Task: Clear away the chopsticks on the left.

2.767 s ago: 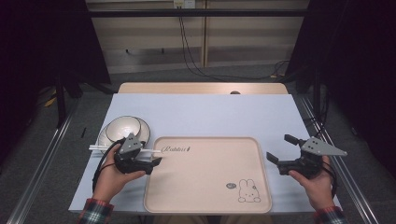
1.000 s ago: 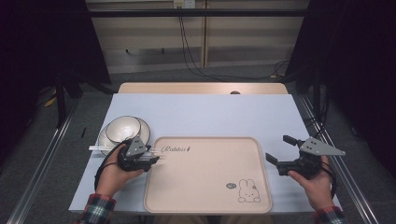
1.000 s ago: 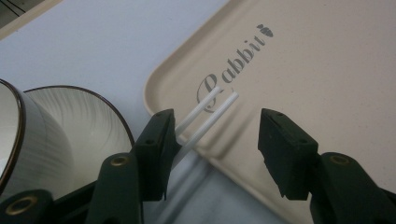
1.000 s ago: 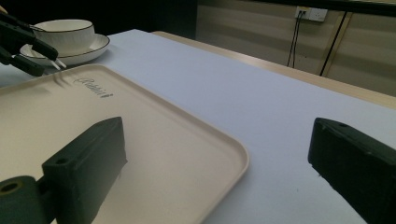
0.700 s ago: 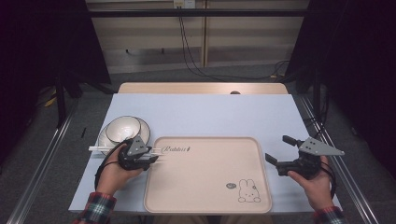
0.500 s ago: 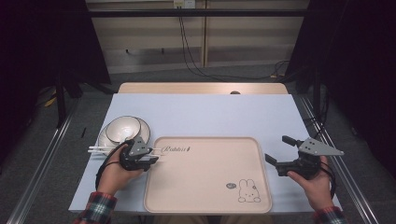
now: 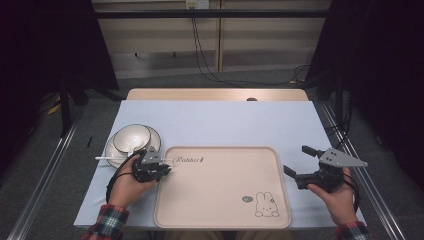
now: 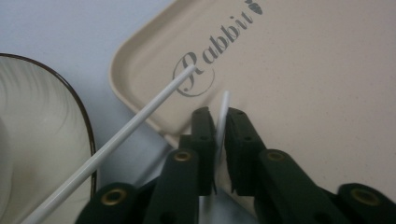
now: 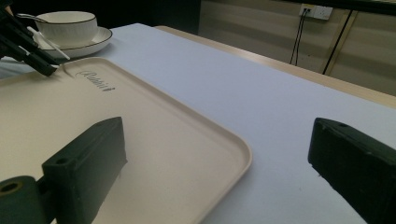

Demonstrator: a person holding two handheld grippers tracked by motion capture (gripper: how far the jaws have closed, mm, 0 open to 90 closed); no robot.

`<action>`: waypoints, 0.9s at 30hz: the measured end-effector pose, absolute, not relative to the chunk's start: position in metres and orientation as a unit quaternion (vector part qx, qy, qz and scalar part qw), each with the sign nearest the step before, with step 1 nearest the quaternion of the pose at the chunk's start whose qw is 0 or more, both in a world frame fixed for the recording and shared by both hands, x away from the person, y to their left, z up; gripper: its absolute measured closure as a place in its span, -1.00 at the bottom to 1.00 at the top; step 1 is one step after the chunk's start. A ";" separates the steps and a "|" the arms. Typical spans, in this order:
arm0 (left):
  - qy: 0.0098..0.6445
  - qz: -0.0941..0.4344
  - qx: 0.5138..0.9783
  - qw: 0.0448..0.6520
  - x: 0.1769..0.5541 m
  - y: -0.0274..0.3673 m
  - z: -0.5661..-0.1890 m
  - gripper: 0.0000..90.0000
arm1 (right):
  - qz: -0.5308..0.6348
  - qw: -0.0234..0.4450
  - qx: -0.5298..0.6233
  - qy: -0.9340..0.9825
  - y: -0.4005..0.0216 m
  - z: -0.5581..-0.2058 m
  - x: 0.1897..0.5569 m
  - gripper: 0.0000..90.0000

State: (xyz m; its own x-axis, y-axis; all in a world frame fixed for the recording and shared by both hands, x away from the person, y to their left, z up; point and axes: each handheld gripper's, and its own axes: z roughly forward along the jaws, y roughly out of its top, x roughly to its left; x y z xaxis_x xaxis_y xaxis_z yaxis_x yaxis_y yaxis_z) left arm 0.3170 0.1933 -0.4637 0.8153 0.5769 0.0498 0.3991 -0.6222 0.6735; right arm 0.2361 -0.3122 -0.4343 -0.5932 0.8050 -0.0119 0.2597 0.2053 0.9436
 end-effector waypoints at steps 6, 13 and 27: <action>0.336 0.092 0.849 0.397 0.316 0.197 -0.443 0.94 | 0.515 0.265 0.366 0.728 -0.312 -0.435 0.236 -0.92; 0.363 0.095 0.804 0.461 0.315 0.202 -0.417 0.94 | 0.518 0.266 0.365 0.726 -0.313 -0.434 0.236 -0.93; 0.398 0.120 0.711 0.567 0.311 0.210 -0.369 0.95 | 0.517 0.268 0.368 0.725 -0.313 -0.434 0.236 -0.97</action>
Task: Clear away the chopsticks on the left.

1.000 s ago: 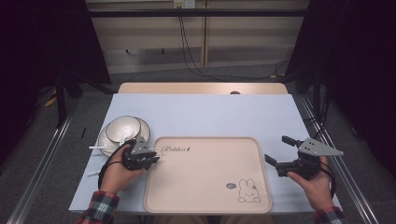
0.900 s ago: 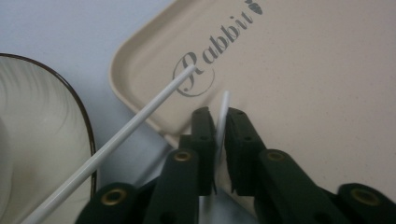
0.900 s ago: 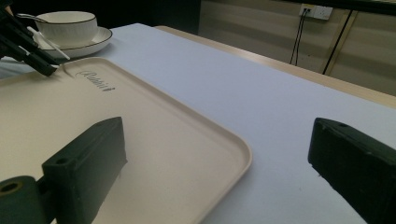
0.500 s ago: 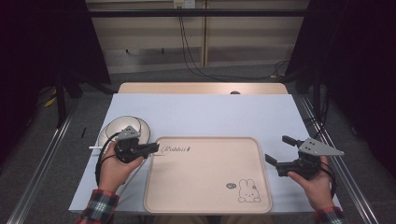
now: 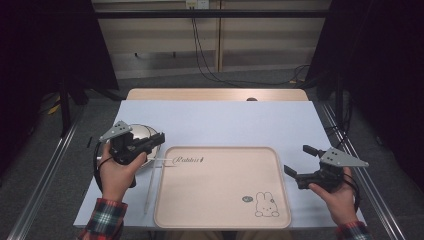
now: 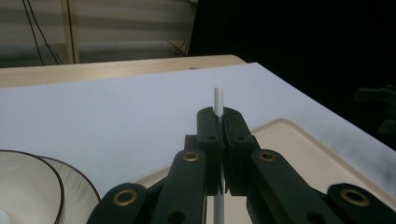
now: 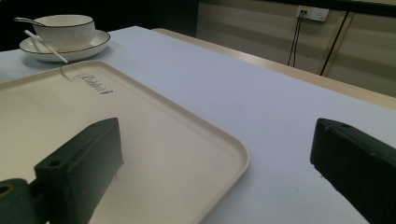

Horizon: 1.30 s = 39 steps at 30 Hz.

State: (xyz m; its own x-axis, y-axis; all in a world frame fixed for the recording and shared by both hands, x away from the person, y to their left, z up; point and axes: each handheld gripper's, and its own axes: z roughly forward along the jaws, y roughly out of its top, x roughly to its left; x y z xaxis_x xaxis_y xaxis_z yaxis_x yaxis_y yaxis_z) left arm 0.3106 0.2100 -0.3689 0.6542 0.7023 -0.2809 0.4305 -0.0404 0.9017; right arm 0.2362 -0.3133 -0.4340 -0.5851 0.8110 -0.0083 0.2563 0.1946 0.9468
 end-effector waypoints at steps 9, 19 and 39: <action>0.402 0.133 0.683 0.595 0.309 0.209 -0.347 0.95 | 0.518 0.279 0.362 0.723 -0.312 -0.434 0.236 -0.98; 0.406 0.143 0.672 0.603 0.311 0.205 -0.325 0.95 | 0.514 0.290 0.359 0.723 -0.313 -0.436 0.237 -0.98; 0.458 0.112 0.679 0.562 0.310 0.167 -0.359 0.95 | 0.522 0.282 0.354 0.723 -0.311 -0.437 0.239 -0.98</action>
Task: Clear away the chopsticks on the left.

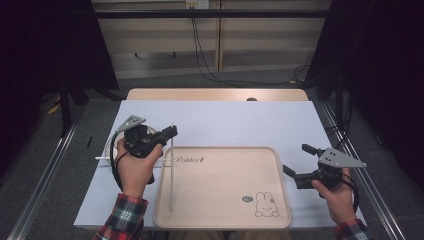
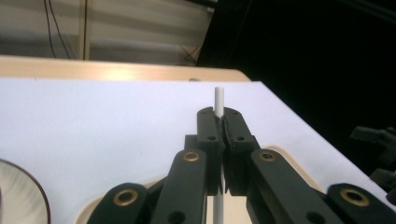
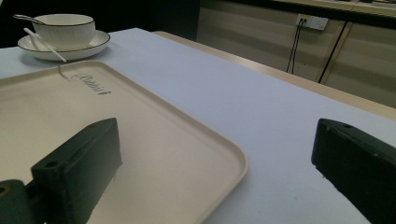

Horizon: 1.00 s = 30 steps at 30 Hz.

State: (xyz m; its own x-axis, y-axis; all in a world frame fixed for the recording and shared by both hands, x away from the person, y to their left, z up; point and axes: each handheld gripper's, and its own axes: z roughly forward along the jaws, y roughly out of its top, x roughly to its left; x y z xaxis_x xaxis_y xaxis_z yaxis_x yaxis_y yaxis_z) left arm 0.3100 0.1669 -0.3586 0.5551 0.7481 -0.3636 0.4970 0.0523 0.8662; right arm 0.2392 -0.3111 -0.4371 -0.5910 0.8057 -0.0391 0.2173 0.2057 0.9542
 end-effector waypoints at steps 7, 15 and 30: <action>0.471 0.099 0.685 0.546 0.313 0.159 -0.375 0.95 | 0.519 0.280 0.355 0.725 -0.311 -0.437 0.237 -0.98; 0.495 0.083 0.700 0.508 0.320 0.148 -0.403 0.94 | 0.514 0.286 0.361 0.724 -0.316 -0.438 0.232 -0.98; 0.514 0.084 0.712 0.471 0.327 0.141 -0.433 0.93 | 0.516 0.280 0.359 0.725 -0.315 -0.439 0.232 -0.98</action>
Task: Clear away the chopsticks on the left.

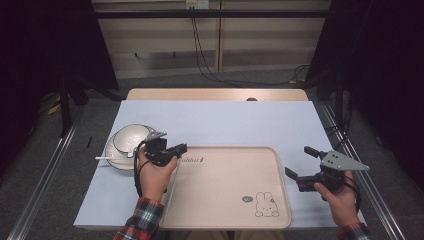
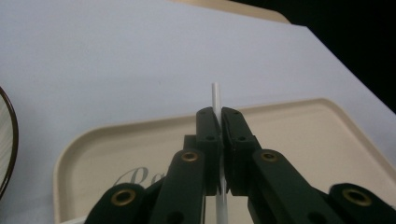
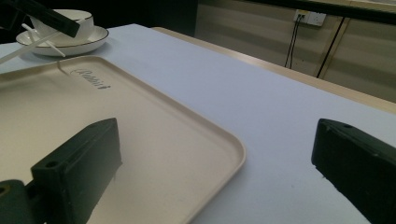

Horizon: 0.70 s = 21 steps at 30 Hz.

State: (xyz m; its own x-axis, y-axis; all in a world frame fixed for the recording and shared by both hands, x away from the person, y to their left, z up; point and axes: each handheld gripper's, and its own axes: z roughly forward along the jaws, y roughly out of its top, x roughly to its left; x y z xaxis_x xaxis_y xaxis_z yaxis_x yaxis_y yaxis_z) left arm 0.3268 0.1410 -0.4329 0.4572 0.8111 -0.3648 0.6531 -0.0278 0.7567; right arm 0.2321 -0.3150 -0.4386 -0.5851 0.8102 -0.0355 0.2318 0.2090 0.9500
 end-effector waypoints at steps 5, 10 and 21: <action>0.517 0.086 0.719 0.456 0.326 0.140 -0.442 0.92 | 0.514 0.282 0.360 0.726 -0.316 -0.439 0.230 -0.98; 0.521 0.092 0.721 0.448 0.320 0.144 -0.452 0.90 | 0.511 0.282 0.362 0.727 -0.317 -0.439 0.229 -0.98; 0.539 0.095 0.718 0.430 0.302 0.159 -0.471 0.85 | 0.511 0.282 0.358 0.729 -0.316 -0.439 0.228 -0.98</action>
